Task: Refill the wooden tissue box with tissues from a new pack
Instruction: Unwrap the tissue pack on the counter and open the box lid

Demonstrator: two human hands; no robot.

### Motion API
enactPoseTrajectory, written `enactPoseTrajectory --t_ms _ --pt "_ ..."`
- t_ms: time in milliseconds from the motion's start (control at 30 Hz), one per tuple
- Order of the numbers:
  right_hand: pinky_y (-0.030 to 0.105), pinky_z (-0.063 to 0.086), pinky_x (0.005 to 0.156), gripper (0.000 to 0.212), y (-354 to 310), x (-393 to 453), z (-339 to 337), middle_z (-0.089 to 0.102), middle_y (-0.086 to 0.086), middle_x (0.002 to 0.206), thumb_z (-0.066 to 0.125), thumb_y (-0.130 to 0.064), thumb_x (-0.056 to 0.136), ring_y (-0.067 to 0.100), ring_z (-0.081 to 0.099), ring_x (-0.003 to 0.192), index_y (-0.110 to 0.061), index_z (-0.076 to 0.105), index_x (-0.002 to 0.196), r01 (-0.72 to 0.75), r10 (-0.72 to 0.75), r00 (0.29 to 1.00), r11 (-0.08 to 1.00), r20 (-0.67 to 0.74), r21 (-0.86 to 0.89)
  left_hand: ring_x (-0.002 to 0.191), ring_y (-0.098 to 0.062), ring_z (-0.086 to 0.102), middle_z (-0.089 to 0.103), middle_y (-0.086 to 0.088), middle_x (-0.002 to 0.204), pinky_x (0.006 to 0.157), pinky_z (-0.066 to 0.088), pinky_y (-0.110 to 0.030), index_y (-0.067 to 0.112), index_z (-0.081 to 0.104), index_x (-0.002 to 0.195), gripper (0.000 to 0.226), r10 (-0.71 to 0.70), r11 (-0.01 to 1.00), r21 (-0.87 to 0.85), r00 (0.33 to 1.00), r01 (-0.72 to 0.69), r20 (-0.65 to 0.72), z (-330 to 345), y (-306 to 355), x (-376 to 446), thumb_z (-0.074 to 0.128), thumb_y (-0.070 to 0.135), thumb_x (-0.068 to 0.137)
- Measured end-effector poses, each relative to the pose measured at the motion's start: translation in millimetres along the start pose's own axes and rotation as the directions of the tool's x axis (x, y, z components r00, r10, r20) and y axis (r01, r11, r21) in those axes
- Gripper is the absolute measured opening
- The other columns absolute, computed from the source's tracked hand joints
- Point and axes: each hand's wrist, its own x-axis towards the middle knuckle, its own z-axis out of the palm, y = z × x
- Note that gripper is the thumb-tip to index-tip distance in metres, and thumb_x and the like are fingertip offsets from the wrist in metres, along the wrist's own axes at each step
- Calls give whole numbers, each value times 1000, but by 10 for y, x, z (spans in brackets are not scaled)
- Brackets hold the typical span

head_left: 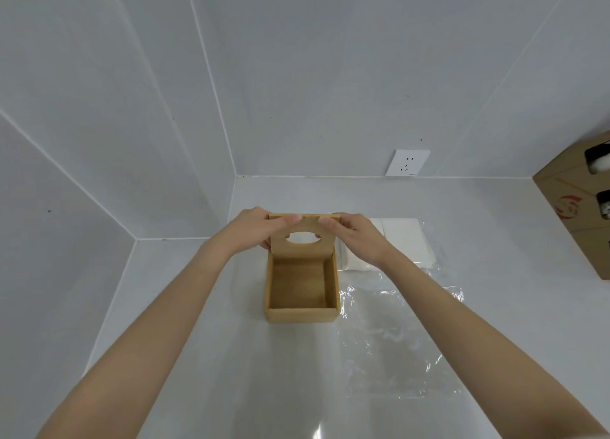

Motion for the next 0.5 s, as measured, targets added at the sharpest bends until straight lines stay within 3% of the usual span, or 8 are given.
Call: enactPoseTrajectory --t_ms 200,267,333,400,500 --pt "30 44 94 38 20 0 36 72 4 102 48 -45 91 20 61 104 -17 68 105 -16 18 1000 996 -21 89 78 -14 68 71 3 88 65 41 -22 27 67 98 54 -74 997 -31 997 74 6 6 47 -7 45 71 75" --pt "28 44 88 36 33 -41 24 69 1 101 50 -46 89 19 60 98 -16 66 102 -29 34 998 994 -44 102 87 -16 64 67 0 104 67 41 -23 28 59 111 56 -72 997 -26 997 71 -31 51 54 -47 45 69 77" --pt "21 42 80 31 59 -114 -10 64 -6 96 51 -44 89 14 57 95 -18 63 101 -37 48 994 992 -94 120 109 -24 56 56 -7 128 84 44 -32 23 41 130 65 -18 995 92 983 36 -185 149 66 -91 47 65 80" --pt "13 40 78 26 107 -222 -62 62 -10 97 51 -38 90 8 56 98 -20 62 106 -42 65 984 990 -168 137 130 -29 39 36 -11 146 102 35 -42 15 28 139 71 190 949 310 891 -59 -412 295 120 -174 52 53 84" --pt "7 42 74 17 264 -471 -164 64 -6 93 54 -26 90 9 59 94 -19 63 102 -32 65 958 992 -281 123 130 -30 39 44 -16 139 106 31 -39 9 46 127 53 525 827 506 662 -247 -535 577 256 -353 62 32 83"
